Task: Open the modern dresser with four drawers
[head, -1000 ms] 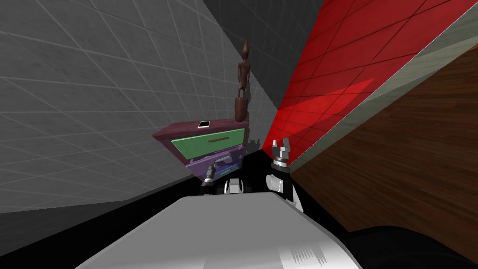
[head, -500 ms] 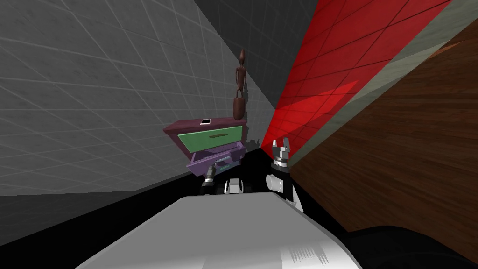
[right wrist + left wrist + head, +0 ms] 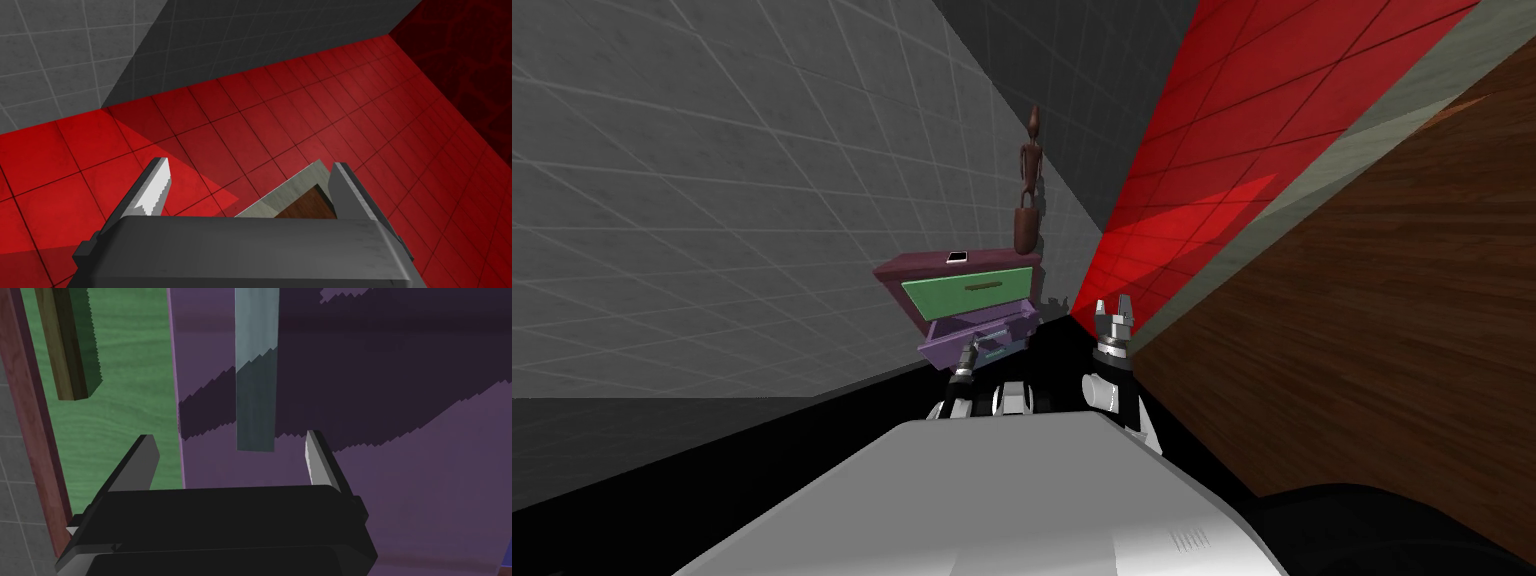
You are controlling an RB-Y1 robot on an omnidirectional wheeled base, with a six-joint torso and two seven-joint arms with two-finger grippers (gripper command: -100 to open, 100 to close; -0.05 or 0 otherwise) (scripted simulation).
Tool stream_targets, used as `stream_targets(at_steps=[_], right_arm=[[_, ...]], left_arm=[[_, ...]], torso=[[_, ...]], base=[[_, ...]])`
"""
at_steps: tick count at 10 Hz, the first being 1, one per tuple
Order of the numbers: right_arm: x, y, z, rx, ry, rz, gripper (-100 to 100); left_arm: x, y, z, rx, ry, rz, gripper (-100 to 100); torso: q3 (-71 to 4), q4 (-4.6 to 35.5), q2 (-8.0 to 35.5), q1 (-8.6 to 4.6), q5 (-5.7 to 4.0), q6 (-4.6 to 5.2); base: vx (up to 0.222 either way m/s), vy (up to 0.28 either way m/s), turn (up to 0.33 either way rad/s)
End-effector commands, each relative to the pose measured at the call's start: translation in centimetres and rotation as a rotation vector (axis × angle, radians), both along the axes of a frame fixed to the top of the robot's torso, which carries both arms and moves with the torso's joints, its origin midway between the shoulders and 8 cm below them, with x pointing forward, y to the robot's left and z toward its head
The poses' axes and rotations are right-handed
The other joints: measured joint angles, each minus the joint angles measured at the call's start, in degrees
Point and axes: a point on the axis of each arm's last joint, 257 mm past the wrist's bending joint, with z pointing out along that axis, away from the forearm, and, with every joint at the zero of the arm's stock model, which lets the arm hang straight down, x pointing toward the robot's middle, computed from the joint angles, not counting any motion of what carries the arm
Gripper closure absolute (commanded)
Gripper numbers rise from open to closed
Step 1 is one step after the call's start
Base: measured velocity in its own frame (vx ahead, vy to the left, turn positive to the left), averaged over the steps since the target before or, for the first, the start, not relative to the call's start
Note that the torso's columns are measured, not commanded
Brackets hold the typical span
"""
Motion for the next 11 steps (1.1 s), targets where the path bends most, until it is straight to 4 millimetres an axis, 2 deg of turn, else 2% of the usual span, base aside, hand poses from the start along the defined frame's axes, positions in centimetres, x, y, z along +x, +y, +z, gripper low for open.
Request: stream_targets(at_steps=[1,4,5,6,11], right_arm=[[0.0,0.0,0.0,0.0,0.0,0.0,0],[0.0,0.0,0.0,0.0,0.0,0.0,0],[0.0,0.0,0.0,0.0,0.0,0.0,0],[0.0,0.0,0.0,0.0,0.0,0.0,0],[0.0,0.0,0.0,0.0,0.0,0.0,0]], left_arm=[[2.3,-0.1,1.3,0.001,0.005,-0.005,-100],[4.6,-0.6,3.2,0.002,0.003,-0.012,-100],[3.9,-0.5,2.5,0.002,0.014,-0.01,-100],[4.0,-0.5,2.4,0.002,0.021,-0.01,0],[3.8,-0.5,2.0,0.001,0.029,-0.01,0]], torso=[[0.1,0.1,0.1,-0.02,-0.02,0.0],[0.0,0.0,0.0,0.02,0.0,-0.02],[0.0,0.2,0.1,-0.05,-0.1,-0.05],[0.0,0.1,0.1,-0.05,-0.07,-0.05],[0.0,0.0,0.0,0.03,0.02,0.0]], base=[[-0.089,0.002,0.025],[-0.087,0.0,0.019],[-0.029,-0.002,-0.002],[0.0,0.0,0.0],[0.0,0.0,0.0]])
